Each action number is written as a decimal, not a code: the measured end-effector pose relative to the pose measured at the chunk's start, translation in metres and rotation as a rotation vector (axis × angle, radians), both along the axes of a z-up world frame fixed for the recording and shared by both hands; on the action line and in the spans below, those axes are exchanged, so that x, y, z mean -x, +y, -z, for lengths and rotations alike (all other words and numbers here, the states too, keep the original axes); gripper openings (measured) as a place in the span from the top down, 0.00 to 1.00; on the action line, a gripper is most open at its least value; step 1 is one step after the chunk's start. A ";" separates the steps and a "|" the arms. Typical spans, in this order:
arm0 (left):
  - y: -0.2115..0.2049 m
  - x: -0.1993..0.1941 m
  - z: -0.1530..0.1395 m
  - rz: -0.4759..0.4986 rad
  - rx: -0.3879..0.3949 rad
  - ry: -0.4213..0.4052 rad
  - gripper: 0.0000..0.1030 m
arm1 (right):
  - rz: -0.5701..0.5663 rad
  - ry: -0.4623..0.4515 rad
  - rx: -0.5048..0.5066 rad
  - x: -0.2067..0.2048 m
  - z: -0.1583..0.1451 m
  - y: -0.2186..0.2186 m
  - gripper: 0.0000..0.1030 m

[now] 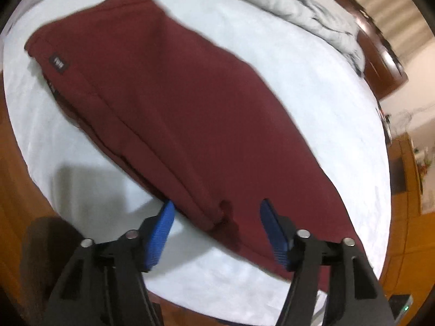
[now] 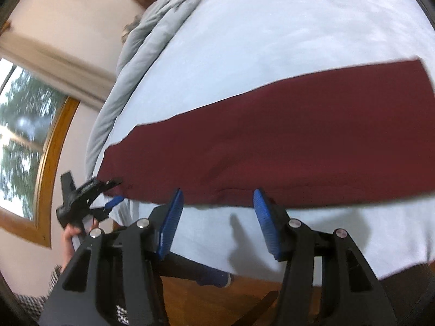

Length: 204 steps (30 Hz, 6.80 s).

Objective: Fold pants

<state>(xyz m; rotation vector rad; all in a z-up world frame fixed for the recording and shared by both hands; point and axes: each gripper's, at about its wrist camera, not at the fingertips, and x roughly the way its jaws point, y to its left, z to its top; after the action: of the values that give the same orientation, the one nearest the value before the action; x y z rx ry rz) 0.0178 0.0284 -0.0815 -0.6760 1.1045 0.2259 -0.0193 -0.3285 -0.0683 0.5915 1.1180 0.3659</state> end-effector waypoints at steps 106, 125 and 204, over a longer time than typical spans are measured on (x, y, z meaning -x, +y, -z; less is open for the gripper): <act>-0.036 -0.013 -0.020 0.287 -0.114 -0.180 0.09 | 0.032 -0.185 0.280 -0.078 -0.065 0.108 0.85; 0.023 -0.001 -0.019 0.170 -0.039 -0.178 0.09 | -0.245 -0.136 0.428 -0.082 0.025 0.248 0.67; 0.122 0.021 -0.021 -0.006 0.024 -0.083 0.13 | -0.108 -0.077 0.308 -0.028 -0.050 0.066 0.54</act>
<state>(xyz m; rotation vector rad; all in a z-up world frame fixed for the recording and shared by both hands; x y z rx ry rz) -0.0033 0.1508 -0.0610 -0.7043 1.0269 0.1882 0.0092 -0.2621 -0.0179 0.2439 1.1079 0.2991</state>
